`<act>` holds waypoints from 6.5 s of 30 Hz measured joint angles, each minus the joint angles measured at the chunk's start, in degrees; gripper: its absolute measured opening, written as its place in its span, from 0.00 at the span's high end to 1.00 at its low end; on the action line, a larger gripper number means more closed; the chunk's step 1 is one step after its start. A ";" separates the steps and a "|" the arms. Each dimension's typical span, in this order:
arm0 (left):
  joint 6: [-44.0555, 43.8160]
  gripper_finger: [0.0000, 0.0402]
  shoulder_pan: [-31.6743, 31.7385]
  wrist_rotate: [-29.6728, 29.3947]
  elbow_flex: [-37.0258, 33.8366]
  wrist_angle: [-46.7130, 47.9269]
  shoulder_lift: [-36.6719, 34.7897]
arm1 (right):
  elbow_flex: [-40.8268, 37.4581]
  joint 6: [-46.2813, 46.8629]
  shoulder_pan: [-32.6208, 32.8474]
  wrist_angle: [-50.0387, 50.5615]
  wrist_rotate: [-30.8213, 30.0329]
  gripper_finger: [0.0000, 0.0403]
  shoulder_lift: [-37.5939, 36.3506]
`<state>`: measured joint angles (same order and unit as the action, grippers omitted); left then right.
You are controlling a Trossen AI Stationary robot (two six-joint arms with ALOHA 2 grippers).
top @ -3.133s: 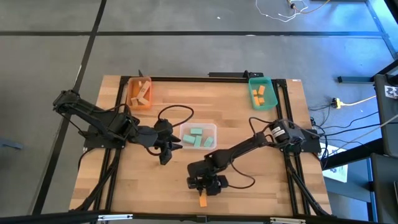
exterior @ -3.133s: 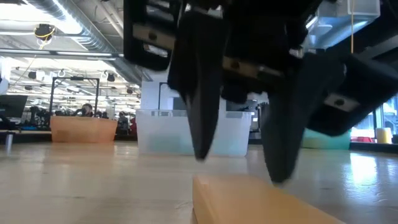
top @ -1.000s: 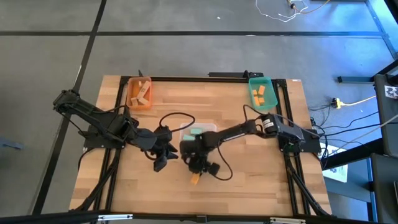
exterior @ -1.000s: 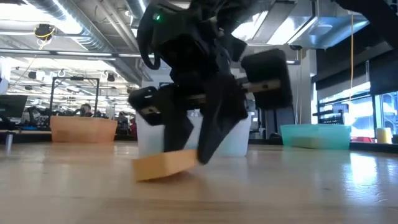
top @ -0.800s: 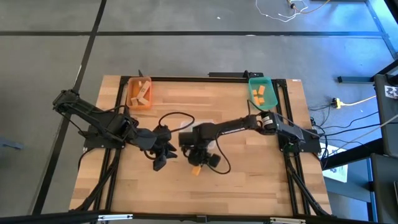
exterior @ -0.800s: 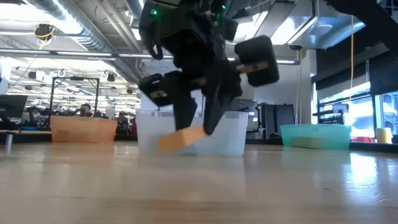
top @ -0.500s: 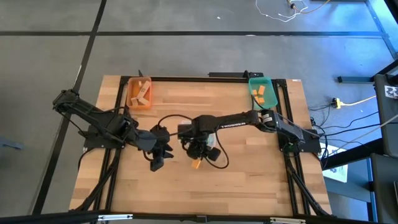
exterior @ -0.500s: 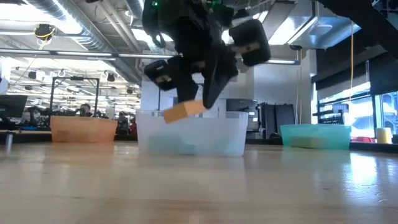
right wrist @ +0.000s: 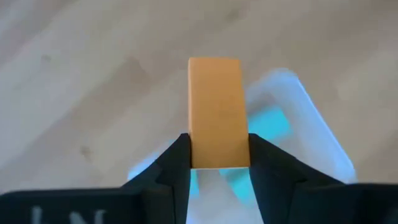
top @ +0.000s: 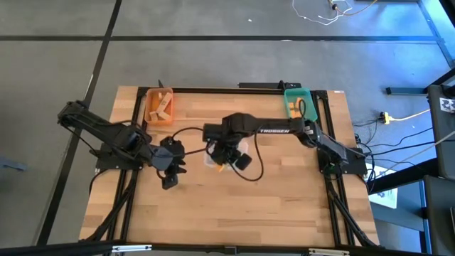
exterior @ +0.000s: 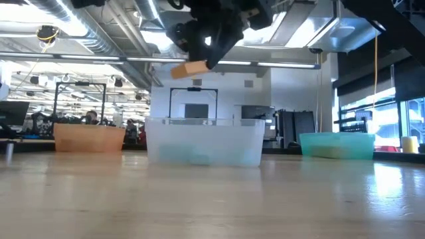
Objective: Sort & place blocks by color
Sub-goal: Put the yellow block into the blue bin, then return to Home Position
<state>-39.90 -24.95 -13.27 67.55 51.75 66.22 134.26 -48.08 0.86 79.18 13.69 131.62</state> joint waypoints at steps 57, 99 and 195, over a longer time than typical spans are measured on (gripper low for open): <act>22.14 0.69 25.88 -33.29 -0.09 -1.85 -2.74 | -33.24 48.21 -46.72 9.04 -24.66 0.68 -32.85; 28.50 0.69 34.12 -20.89 -0.09 -8.71 -2.02 | -65.23 51.23 -56.48 -14.18 -29.14 0.39 -34.85; 45.29 0.99 37.25 -1.92 -19.50 -14.32 -65.90 | -100.56 43.09 -39.69 -51.14 5.39 0.99 -131.33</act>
<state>5.39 12.29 -15.19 48.05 37.42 0.32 33.70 -4.99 -38.83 28.04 19.08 0.30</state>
